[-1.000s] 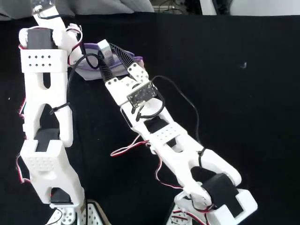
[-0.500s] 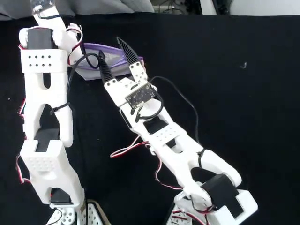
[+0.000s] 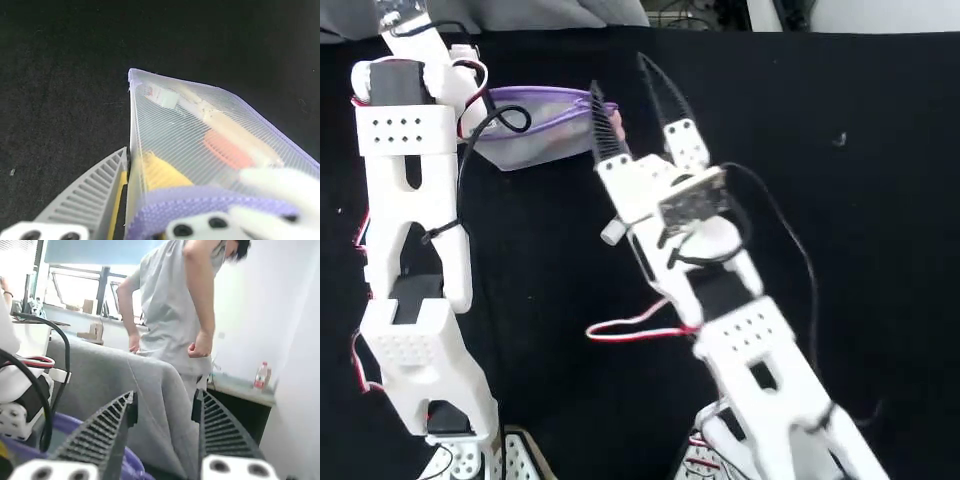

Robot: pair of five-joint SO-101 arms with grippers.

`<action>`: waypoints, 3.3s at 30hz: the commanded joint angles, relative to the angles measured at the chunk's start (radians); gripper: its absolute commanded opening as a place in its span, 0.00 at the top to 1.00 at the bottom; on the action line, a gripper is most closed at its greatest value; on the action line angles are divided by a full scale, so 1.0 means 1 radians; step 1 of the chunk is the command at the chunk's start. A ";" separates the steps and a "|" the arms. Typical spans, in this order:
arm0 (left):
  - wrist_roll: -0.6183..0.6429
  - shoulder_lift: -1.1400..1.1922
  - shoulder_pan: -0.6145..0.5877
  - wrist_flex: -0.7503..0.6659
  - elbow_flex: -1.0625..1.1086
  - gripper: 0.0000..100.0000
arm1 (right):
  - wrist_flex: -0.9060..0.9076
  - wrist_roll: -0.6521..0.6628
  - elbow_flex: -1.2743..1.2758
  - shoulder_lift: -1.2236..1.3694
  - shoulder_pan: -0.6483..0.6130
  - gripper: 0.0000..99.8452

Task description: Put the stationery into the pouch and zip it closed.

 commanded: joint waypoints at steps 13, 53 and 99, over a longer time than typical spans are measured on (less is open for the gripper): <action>0.012 -0.023 -0.039 0.002 0.001 0.97 | 0.701 -0.471 -0.116 0.082 0.209 0.83; 0.012 -0.023 -0.128 -0.098 0.114 0.97 | 1.177 -0.799 -1.009 1.282 0.140 0.83; 0.009 -0.025 -0.077 -0.097 0.116 0.97 | 1.303 -0.448 -1.231 0.754 0.140 0.99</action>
